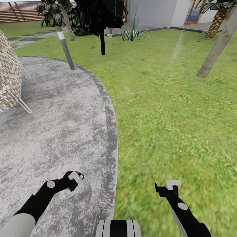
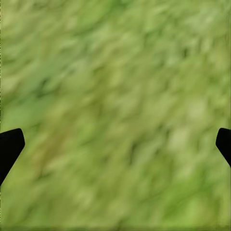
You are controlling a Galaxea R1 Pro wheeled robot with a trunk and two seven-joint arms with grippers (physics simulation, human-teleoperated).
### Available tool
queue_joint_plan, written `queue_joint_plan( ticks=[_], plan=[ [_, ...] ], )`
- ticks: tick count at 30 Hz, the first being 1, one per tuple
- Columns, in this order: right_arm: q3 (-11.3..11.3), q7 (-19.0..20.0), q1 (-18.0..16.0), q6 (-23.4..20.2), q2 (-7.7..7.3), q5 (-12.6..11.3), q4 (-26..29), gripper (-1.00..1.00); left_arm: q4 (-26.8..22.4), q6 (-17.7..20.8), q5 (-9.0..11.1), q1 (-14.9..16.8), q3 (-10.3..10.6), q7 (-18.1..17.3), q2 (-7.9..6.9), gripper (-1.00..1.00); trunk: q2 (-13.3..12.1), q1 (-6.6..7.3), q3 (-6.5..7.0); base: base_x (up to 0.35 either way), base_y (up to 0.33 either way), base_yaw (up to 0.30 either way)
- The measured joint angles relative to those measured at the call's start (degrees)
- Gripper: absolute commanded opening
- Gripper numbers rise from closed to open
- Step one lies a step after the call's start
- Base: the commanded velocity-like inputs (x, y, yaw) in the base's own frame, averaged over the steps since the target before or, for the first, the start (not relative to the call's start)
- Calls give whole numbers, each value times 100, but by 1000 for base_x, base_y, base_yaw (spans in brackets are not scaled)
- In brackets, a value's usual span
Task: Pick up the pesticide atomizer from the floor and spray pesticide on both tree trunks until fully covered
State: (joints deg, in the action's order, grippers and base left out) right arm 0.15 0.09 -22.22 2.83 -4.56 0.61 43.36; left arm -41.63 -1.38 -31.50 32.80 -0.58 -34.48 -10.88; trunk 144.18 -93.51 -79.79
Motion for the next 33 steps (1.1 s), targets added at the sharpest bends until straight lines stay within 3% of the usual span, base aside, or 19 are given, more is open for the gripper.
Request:
queue_joint_plan(
  ticks=[6, 9, 12, 15, 21, 28, 33],
  plan=[
    [1, 2, 0, 0, 0, -3, 0, 100, -29, 192, 517, 14, 4, 38, 50, -100, 0, 0, 0, 0, 0, 0],
    [1, 1, 0, 0, 0, -5, 0, 100, -29, 263, 639, 19, -2, 54, 54, -100, 0, 0, 0, 0, 0, 0],
    [1, 0, 1, 0, 0, -5, 0, 100, -28, 630, 811, 179, -45, 73, 50, -100, 0, 0, 0, 0, 0, 0],
    [1, 0, 0, 0, 0, -5, 0, 100, -28, 1002, 1033, 341, -220, 106, 50, -100, 0, 0, 0, 0, 0, 0],
    [1, 3, 0, 0, 7, -5, 6, 100, -28, 1471, 1134, 609, -564, 535, 54, -100, 0, 0, 0, 0, 0, 0],
    [1, 1, 0, 0, 9, -5, 9, 100, -28, 1649, 1346, 629, -606, 644, 51, -100, 0, 0, 0, 0, 0, 0],
    [1, 2, 0, 0, 9, -5, 9, 100, -28, 1653, 1371, 629, -611, 718, 47, -100, 0, 0, 0, 0, 0, 0]
  ],
)
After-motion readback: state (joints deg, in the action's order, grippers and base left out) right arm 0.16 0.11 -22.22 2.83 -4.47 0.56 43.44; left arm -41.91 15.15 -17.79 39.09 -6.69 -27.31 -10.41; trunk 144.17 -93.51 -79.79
